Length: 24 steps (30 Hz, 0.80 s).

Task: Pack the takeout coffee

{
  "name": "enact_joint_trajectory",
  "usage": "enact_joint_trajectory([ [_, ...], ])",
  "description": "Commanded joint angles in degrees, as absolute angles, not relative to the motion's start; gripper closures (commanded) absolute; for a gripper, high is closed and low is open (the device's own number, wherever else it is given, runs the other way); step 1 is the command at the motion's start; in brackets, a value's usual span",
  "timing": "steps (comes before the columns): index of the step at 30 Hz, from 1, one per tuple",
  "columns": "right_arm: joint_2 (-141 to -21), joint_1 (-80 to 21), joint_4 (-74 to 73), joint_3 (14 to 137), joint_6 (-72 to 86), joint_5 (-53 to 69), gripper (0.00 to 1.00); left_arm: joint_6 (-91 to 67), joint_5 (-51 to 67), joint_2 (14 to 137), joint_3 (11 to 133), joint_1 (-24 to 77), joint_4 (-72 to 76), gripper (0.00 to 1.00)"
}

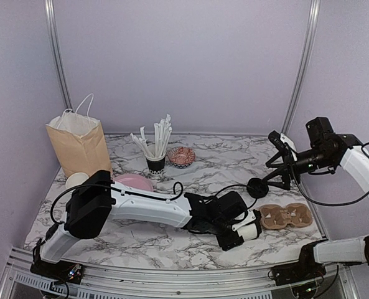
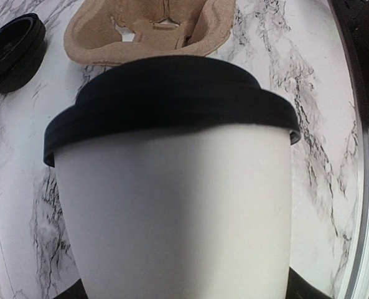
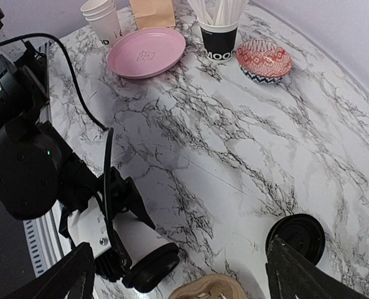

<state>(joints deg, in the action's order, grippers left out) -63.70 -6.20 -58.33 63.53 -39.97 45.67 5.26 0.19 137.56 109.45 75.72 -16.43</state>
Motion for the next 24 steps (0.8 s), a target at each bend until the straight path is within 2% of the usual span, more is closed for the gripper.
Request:
enact_joint_trajectory([
  [1, -60.6, -6.0, -61.9, 64.7, -45.1, 51.4, 0.04, 6.5, 5.8, 124.5, 97.4, 75.3, -10.3, 0.26],
  [5, -58.5, -6.0, -67.2, 62.5, -54.7, 59.4, 0.01, 6.4, 10.6, 112.6, 84.2, 75.3, 0.1, 0.26],
  [11, -61.9, -6.6, -76.6, 62.6, -66.7, 65.6, 0.01, 5.9, 13.4, 103.7, 72.6, 75.0, 11.4, 0.26],
  [14, -63.2, -8.5, -78.4, 62.8, -69.1, 67.6, 0.01, 6.3, 13.6, 102.9, 71.8, 74.8, 12.0, 0.26],
  [20, -61.9, -16.9, -67.9, 61.5, -57.8, 63.5, 0.01, 6.9, 14.1, 103.7, 72.7, 74.3, 12.4, 0.26],
  [24, -61.5, -18.1, -66.1, 60.9, -55.9, 62.2, 0.01, 6.9, 14.2, 103.1, 73.0, 74.3, 13.0, 0.26],
])
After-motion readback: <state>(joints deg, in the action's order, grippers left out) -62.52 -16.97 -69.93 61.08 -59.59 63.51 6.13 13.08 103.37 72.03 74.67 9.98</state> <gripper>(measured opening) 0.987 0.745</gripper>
